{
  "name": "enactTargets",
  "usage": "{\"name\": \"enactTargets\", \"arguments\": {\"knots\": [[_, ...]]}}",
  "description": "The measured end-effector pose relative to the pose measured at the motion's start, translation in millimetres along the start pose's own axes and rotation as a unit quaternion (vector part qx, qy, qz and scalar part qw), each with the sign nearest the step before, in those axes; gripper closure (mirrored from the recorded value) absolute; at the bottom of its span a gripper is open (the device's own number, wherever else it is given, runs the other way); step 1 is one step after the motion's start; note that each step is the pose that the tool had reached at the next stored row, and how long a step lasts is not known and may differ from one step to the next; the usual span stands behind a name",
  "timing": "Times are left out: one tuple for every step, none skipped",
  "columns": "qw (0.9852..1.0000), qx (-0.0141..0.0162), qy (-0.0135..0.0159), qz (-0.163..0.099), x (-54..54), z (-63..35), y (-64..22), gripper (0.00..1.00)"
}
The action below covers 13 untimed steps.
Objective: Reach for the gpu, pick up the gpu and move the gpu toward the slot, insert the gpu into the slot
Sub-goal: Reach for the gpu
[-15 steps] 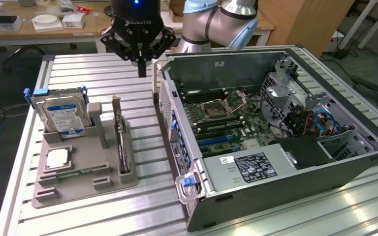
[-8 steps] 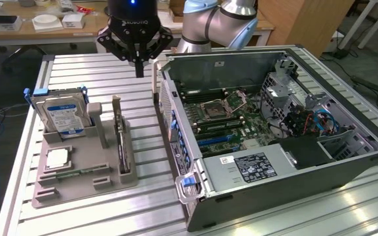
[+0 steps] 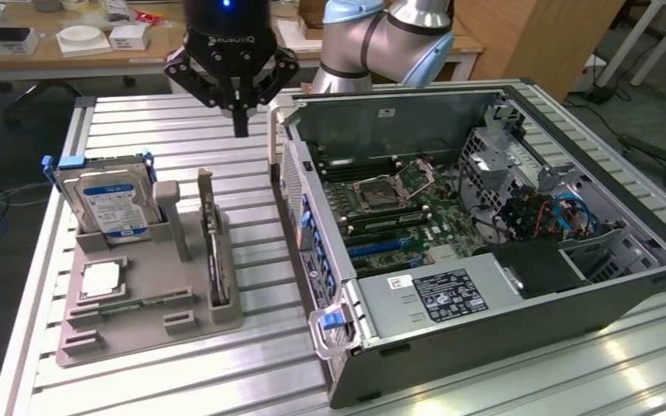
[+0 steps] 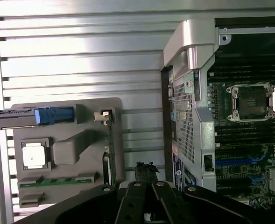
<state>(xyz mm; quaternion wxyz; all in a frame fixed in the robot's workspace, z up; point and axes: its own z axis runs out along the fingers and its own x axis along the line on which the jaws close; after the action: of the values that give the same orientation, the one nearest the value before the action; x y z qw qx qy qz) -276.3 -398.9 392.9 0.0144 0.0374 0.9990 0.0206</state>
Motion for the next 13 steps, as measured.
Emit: {"name": "enactTargets", "arguments": {"knots": [[1.0, 0.0, 0.0, 0.0, 1.0, 0.0, -0.1, 0.9], [1.0, 0.0, 0.0, 0.0, 1.9, 0.0, -0.1, 0.9], [1.0, 0.0, 0.0, 0.0, 2.9, -0.1, -0.2, 0.9], [1.0, 0.0, 0.0, 0.0, 4.0, -0.1, -0.3, 0.9], [1.0, 0.0, 0.0, 0.0, 5.0, -0.1, -0.4, 0.9], [1.0, 0.0, 0.0, 0.0, 6.1, -0.2, -0.4, 0.9], [1.0, 0.0, 0.0, 0.0, 7.1, -0.2, -0.5, 0.9], [1.0, 0.0, 0.0, 0.0, 8.4, -0.2, -0.6, 0.9], [1.0, 0.0, 0.0, 0.0, 9.8, -0.3, -0.7, 0.9], [1.0, 0.0, 0.0, 0.0, 11.3, -0.3, -0.8, 0.9], [1.0, 0.0, 0.0, 0.0, 12.6, -0.4, -1.0, 0.9], [1.0, 0.0, 0.0, 0.001, 14.0, -0.4, -1.0, 0.9], [1.0, 0.0, 0.0, 0.001, 15.2, -0.5, -1.1, 0.9]]}}
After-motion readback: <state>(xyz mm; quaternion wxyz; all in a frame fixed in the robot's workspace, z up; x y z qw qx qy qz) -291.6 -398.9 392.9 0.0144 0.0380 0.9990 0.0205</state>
